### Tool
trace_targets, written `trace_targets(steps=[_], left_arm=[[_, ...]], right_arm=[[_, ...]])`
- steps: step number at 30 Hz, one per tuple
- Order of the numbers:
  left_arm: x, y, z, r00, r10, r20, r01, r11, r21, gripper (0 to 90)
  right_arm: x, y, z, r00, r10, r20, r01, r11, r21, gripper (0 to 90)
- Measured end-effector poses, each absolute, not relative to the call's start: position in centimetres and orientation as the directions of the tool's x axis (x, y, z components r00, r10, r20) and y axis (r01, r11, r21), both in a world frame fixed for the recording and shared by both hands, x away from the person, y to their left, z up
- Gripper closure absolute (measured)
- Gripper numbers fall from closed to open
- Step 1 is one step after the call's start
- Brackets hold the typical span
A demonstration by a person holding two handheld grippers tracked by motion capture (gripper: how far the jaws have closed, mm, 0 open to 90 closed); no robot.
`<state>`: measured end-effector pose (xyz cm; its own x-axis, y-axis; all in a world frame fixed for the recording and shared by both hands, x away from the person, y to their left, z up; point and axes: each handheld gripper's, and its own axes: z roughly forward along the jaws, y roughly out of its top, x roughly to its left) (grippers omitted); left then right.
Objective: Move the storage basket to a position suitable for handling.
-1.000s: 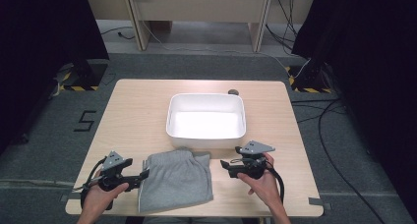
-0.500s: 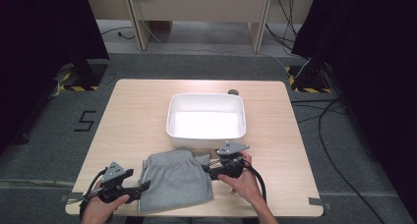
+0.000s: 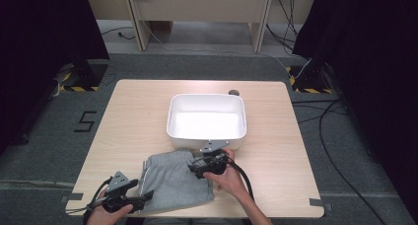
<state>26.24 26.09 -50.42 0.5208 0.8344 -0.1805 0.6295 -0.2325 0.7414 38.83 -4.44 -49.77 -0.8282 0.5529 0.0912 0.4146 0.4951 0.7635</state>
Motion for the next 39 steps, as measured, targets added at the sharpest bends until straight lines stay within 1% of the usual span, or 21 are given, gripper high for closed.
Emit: trace_targets(steps=[1,2,3,5,8,11,13,17,19,20,24,25,27,28,29,30,32,35,36,37,39], left_arm=[[26.2,25.8,-50.7,0.527,0.834,-0.165,0.628,-0.251,0.737,23.2],[26.2,25.7,-50.8,0.529,0.834,-0.158,0.627,-0.259,0.734,25.4],[26.1,25.6,-51.1,0.537,0.828,-0.159,0.626,-0.266,0.733,31.2],[26.0,25.5,-51.3,0.543,0.825,-0.158,0.623,-0.269,0.735,33.6],[26.0,25.4,-51.3,0.553,0.818,-0.157,0.617,-0.276,0.737,36.1],[25.9,24.7,-51.3,0.575,0.804,-0.155,0.607,-0.292,0.739,38.0],[25.9,24.2,-51.3,0.588,0.794,-0.154,0.601,-0.301,0.740,38.5],[26.3,22.5,-51.3,0.625,0.766,-0.152,0.585,-0.330,0.741,38.4],[26.5,21.9,-51.4,0.637,0.754,-0.160,0.580,-0.333,0.743,38.4],[26.7,21.2,-51.4,0.650,0.742,-0.164,0.578,-0.343,0.741,38.2],[27.1,20.2,-51.4,0.670,0.725,-0.160,0.567,-0.361,0.740,37.7],[27.4,19.4,-51.3,0.683,0.713,-0.155,0.559,-0.375,0.739,37.6],[27.5,19.1,-51.3,0.685,0.711,-0.159,0.559,-0.373,0.740,37.3],[27.6,18.9,-51.3,0.689,0.707,-0.161,0.559,-0.377,0.739,37.3],[27.8,18.7,-51.2,0.690,0.707,-0.153,0.558,-0.386,0.735,35.9],[27.8,18.7,-51.2,0.690,0.707,-0.153,0.558,-0.386,0.735,34.2],[27.7,18.7,-51.1,0.687,0.710,-0.153,0.560,-0.384,0.734,27.6],[27.2,19.3,-50.9,0.662,0.720,-0.209,0.595,-0.335,0.731,20.2],[27.2,19.3,-50.9,0.662,0.720,-0.209,0.595,-0.335,0.731,17.2],[27.0,19.7,-50.8,0.640,0.731,-0.234,0.614,-0.305,0.728,14.4],[26.8,19.9,-50.7,0.620,0.747,-0.241,0.631,-0.292,0.719,14.8]], right_arm=[[39.0,-4.2,-49.9,-0.828,0.553,0.096,0.420,0.496,0.760,23.2],[39.2,-3.7,-50.2,-0.828,0.553,0.097,0.425,0.504,0.752,25.3],[39.5,-3.3,-50.7,-0.827,0.557,0.078,0.426,0.530,0.733,26.8],[39.7,-3.1,-51.2,-0.821,0.564,0.088,0.446,0.536,0.717,27.0],[39.5,-3.4,-51.0,-0.829,0.554,0.072,0.432,0.554,0.711,31.5],[38.8,-4.0,-51.1,-0.828,0.559,0.029,0.412,0.573,0.709,32.5],[38.6,-4.2,-51.1,-0.825,0.565,0.023,0.413,0.574,0.707,33.0],[37.5,-6.6,-51.1,-0.805,0.594,0.011,0.423,0.559,0.713,33.5],[37.3,-7.1,-51.1,-0.801,0.599,0.016,0.429,0.555,0.712,33.5],[36.7,-8.5,-51.1,-0.785,0.619,0.018,0.446,0.544,0.711,33.5],[36.2,-9.9,-51.0,-0.773,0.634,0.016,0.454,0.536,0.712,33.4],[35.9,-11.0,-51.0,-0.758,0.652,0.027,0.469,0.516,0.717,31.8],[35.9,-11.7,-51.0,-0.746,0.665,0.046,0.485,0.494,0.721,28.2],[35.9,-11.7,-51.0,-0.746,0.665,0.046,0.485,0.494,0.721,28.2],[36.1,-12.3,-50.9,-0.734,0.675,0.075,0.503,0.466,0.727,23.6],[36.1,-12.3,-50.9,-0.734,0.675,0.075,0.503,0.466,0.727,23.6],[36.4,-12.6,-50.6,-0.725,0.684,0.080,0.505,0.450,0.736,21.6],[36.5,-12.6,-50.2,-0.731,0.678,0.082,0.496,0.445,0.746,18.6],[36.5,-12.6,-50.2,-0.731,0.678,0.082,0.496,0.445,0.746,18.6],[36.7,-12.5,-50.1,-0.735,0.674,0.076,0.494,0.456,0.740,17.0],[37.0,-12.4,-50.1,-0.737,0.672,0.071,0.492,0.461,0.739,16.6]])
